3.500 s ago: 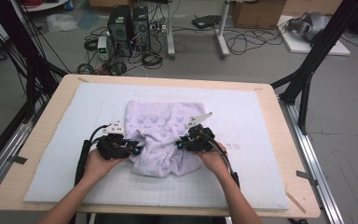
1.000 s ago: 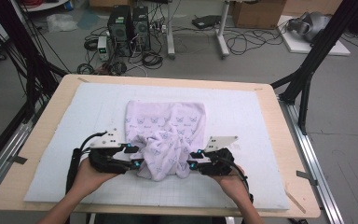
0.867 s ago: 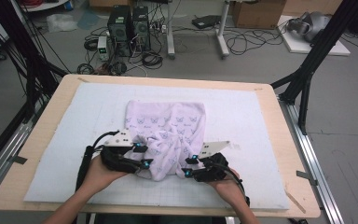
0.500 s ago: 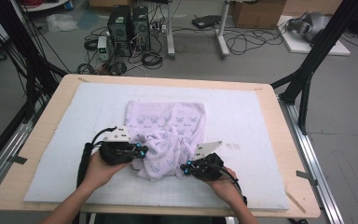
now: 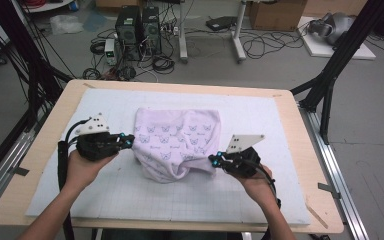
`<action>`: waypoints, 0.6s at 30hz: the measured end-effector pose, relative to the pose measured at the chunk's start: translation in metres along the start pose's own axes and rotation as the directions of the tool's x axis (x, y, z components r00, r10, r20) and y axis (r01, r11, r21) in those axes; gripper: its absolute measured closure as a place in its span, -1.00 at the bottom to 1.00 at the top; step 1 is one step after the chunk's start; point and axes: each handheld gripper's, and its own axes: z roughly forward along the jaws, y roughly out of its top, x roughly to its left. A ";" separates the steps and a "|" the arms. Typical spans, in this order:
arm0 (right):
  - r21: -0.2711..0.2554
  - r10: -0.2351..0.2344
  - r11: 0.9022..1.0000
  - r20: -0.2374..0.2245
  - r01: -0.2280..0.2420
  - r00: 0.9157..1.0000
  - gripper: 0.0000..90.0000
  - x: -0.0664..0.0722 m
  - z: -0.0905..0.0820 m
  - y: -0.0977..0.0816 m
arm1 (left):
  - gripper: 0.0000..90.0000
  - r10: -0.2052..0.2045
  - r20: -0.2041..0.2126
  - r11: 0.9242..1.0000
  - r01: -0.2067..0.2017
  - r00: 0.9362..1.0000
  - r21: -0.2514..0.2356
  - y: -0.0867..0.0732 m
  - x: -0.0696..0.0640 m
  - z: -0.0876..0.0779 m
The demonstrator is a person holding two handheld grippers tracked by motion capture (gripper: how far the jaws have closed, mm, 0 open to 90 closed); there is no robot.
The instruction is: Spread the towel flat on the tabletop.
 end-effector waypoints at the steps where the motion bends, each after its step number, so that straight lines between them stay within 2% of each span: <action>1: -0.004 0.004 1.000 0.016 -0.004 1.000 1.00 -0.006 -0.003 0.003 | 0.92 -0.001 -0.016 1.000 0.001 1.000 0.004 0.002 0.004 0.000; 3: -0.012 0.026 1.000 0.047 -0.025 0.999 1.00 -0.019 -0.007 0.008 | 0.92 -0.019 -0.040 1.000 0.020 0.999 0.019 0.002 0.015 0.006; 6: 0.033 0.055 0.998 0.090 -0.058 0.994 1.00 -0.039 0.002 0.007 | 0.91 -0.054 -0.068 0.997 0.058 0.996 0.060 -0.003 0.029 0.022; 8: 0.085 0.096 0.991 0.102 -0.105 0.990 1.00 -0.054 0.018 0.000 | 0.91 -0.064 -0.094 0.992 0.074 0.994 0.104 -0.010 0.038 0.036; 10: 0.123 0.124 0.983 0.102 -0.136 0.987 1.00 -0.062 0.031 -0.008 | 0.89 -0.085 -0.095 0.983 0.099 0.992 0.157 -0.016 0.044 0.050; 12: 0.128 0.147 0.979 0.090 -0.158 0.985 0.98 -0.065 0.038 -0.014 | 0.80 -0.088 -0.089 0.981 0.102 0.992 0.167 -0.019 0.046 0.053; 14: 0.097 0.153 0.982 0.082 -0.161 0.985 0.84 -0.061 0.038 -0.015 | 0.64 -0.090 -0.076 0.984 0.100 0.993 0.146 -0.019 0.043 0.048; 16: 0.065 0.130 0.989 0.076 -0.135 0.989 0.71 -0.054 0.031 -0.012 | 0.52 -0.078 -0.061 0.988 0.086 0.995 0.132 -0.019 0.038 0.039; 18: 0.039 0.123 0.991 0.065 -0.126 0.990 0.69 -0.047 0.025 -0.009 | 0.44 -0.065 -0.045 0.991 0.070 0.997 0.110 -0.019 0.032 0.028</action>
